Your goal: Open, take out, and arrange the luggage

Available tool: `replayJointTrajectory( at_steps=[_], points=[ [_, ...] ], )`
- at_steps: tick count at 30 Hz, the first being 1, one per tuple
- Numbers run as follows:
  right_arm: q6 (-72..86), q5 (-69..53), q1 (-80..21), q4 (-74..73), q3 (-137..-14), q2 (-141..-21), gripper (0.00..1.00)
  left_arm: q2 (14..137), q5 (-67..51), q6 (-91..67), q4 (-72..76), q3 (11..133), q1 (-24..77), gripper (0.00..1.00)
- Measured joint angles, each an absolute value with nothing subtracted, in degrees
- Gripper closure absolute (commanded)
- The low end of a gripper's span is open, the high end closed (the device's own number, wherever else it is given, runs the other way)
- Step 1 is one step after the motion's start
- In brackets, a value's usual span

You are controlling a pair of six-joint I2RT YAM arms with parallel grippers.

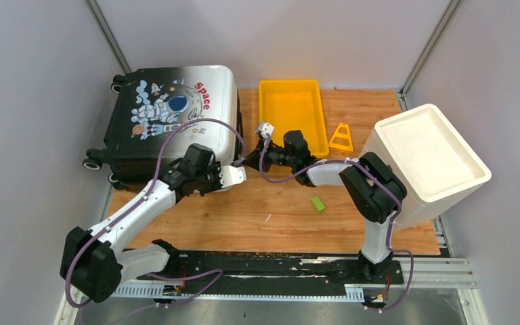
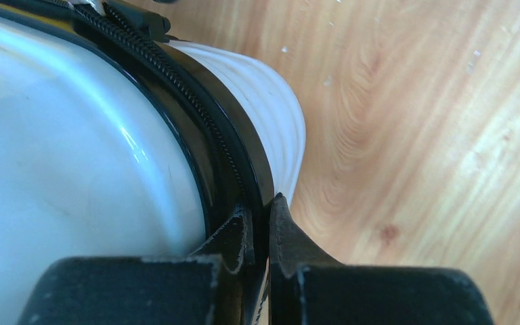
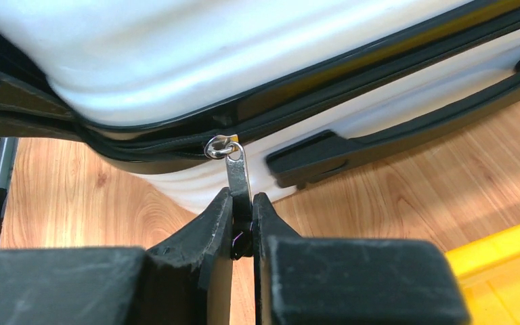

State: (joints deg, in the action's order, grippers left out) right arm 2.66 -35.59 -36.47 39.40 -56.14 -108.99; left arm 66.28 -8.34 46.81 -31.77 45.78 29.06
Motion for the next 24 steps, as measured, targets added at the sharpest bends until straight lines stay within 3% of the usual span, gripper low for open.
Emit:
replayJointTrajectory(
  at_steps=[10, 24],
  points=[
    [-0.36, -34.13, -35.55, 36.53, -60.42, -109.4, 1.0, 54.98, -12.91, 48.77, -42.15, 43.55, 29.76, 1.0],
    [-4.71, -27.7, -28.38, 34.15, -74.54, -118.8, 1.0, 54.08, -16.25, 52.99, -59.68, 50.3, 31.88, 1.0]
  ],
)
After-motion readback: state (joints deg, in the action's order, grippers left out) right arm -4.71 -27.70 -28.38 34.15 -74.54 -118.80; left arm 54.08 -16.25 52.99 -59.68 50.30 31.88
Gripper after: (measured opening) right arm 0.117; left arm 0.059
